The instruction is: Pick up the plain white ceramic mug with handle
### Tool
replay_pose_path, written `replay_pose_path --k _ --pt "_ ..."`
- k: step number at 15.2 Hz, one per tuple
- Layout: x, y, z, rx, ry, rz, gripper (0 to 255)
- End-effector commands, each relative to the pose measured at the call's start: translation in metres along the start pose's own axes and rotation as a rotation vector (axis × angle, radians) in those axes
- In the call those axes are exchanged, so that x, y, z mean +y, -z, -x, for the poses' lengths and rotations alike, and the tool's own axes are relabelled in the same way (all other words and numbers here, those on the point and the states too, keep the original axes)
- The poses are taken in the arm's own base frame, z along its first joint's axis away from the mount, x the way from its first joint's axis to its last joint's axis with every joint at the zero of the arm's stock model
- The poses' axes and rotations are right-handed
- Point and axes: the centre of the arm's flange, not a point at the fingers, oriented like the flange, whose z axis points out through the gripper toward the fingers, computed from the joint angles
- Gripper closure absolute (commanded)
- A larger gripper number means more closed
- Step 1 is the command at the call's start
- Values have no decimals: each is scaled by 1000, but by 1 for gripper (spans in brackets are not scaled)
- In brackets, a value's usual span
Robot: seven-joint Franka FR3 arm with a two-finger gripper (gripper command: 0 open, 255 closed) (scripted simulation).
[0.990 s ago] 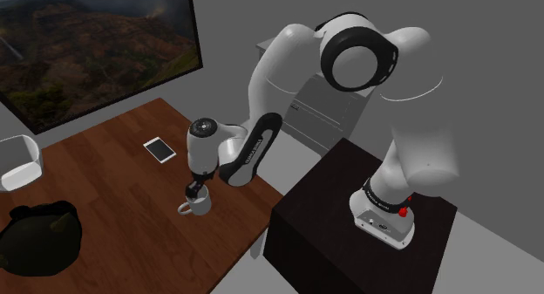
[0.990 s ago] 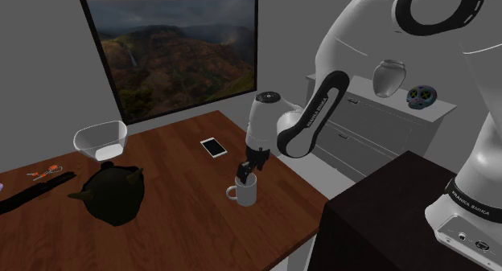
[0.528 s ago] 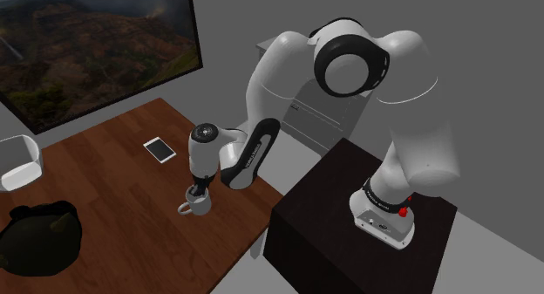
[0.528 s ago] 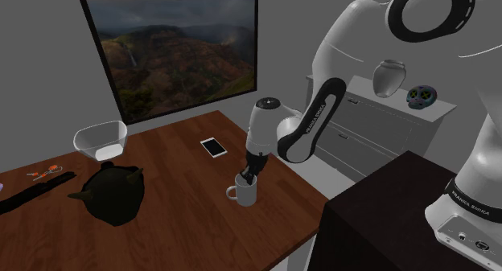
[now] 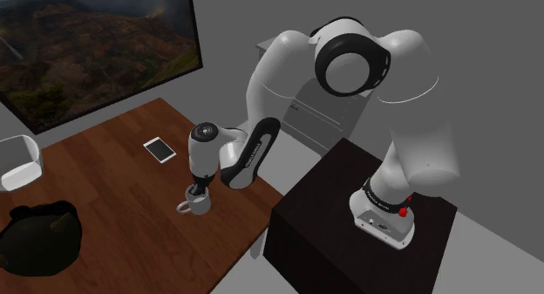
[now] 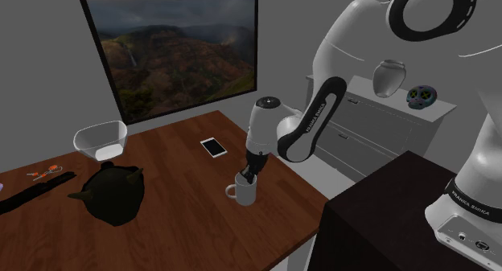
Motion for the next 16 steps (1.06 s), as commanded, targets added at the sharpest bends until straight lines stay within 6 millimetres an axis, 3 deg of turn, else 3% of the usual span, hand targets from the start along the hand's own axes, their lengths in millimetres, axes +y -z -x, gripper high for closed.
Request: replay_pose_path --k 1,14,16 --pt "-1 8 -2 0 0 0 255" --pt "-2 76 -13 0 0 0 255" --pt "-2 76 -14 0 0 0 255"
